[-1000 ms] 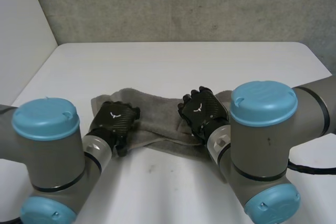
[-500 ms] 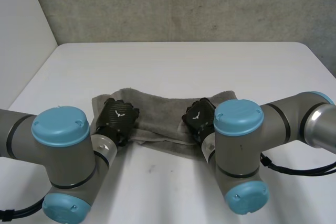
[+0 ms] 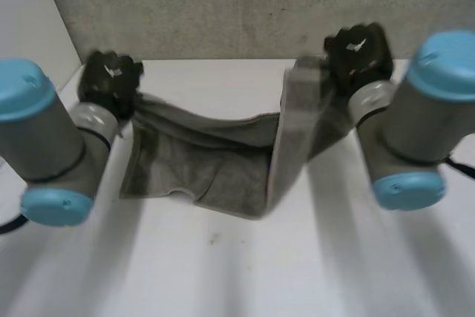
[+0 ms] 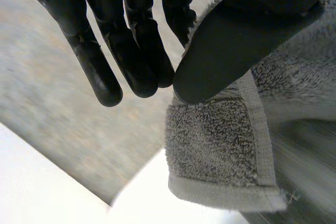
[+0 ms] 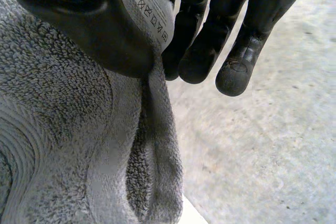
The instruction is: Fold the towel.
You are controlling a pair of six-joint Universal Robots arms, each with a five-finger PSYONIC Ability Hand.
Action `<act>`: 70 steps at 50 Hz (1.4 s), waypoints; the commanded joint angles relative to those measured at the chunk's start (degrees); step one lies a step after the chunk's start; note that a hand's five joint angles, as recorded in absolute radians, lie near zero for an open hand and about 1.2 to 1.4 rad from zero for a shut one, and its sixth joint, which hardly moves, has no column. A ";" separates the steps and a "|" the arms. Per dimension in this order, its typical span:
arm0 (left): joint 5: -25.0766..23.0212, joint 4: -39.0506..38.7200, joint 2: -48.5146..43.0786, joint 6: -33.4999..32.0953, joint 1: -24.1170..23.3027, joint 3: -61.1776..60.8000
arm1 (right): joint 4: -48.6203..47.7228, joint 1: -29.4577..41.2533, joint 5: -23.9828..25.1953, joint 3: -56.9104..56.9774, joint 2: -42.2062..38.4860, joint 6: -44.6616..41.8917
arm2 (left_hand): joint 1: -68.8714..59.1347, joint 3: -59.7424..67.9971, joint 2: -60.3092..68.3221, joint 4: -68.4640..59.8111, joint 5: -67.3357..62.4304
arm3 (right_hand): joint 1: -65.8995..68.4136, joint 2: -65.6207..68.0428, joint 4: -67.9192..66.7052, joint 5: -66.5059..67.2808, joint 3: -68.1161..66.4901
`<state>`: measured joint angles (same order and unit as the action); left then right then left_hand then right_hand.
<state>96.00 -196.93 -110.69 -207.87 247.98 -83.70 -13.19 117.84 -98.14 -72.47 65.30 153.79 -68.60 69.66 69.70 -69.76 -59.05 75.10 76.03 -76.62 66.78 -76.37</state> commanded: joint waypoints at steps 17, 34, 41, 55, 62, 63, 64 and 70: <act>-7.93 6.64 19.89 7.66 0.05 -14.29 | 28.30 -21.78 30.29 -11.55 5.98 -1.74 | -11.40 10.34 10.30 -10.24 -10.95 | -59.80 -60.73 61.32 -61.48 61.07; -7.40 12.43 20.61 7.83 -0.83 -3.15 | 23.82 -19.41 30.38 -20.34 18.54 7.49 | -11.40 10.34 10.30 -10.24 -10.95 | -63.84 -64.77 65.36 -65.51 65.11; -7.05 17.62 17.45 8.36 -2.49 4.14 | 14.96 -5.46 18.46 -27.63 19.16 14.77 | -11.40 10.34 10.30 -10.24 -10.95 | -63.67 -64.60 65.19 -65.35 64.94; -2.22 26.41 11.38 12.49 -6.54 20.14 | 5.89 5.20 9.64 -29.13 10.19 26.91 | -11.40 10.34 10.30 -10.24 -10.95 | -65.10 -66.03 66.62 -66.78 66.37; -1.95 27.30 10.58 13.11 -7.25 22.88 | 3.26 8.28 9.29 -27.29 4.13 31.31 | -11.40 10.34 10.30 -10.24 -10.95 | -65.10 -66.03 66.62 -66.78 66.37; -1.95 27.30 10.58 13.11 -7.25 22.88 | 1.78 8.97 8.16 -26.42 2.65 31.57 | -11.40 10.34 10.30 -10.24 -10.95 | -65.10 -66.03 66.62 -66.78 66.37; -1.95 27.38 10.58 13.72 -7.16 22.88 | -0.59 9.16 5.36 -25.45 0.72 31.57 | -11.40 10.34 10.30 -10.24 -10.95 | -65.10 -66.03 66.62 -66.78 66.37; -2.04 27.56 11.20 16.36 -6.81 22.27 | -5.09 8.54 -3.62 -22.46 -3.60 30.08 | -11.40 10.34 10.30 -10.24 -10.95 | -61.67 -62.60 63.19 -63.35 62.94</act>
<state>94.10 -169.41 -100.01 -193.60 240.81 -60.76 -13.71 126.75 -93.53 -97.84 66.05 185.24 -68.74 69.71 69.77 -69.80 -59.06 13.06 13.69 -14.39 3.41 -13.81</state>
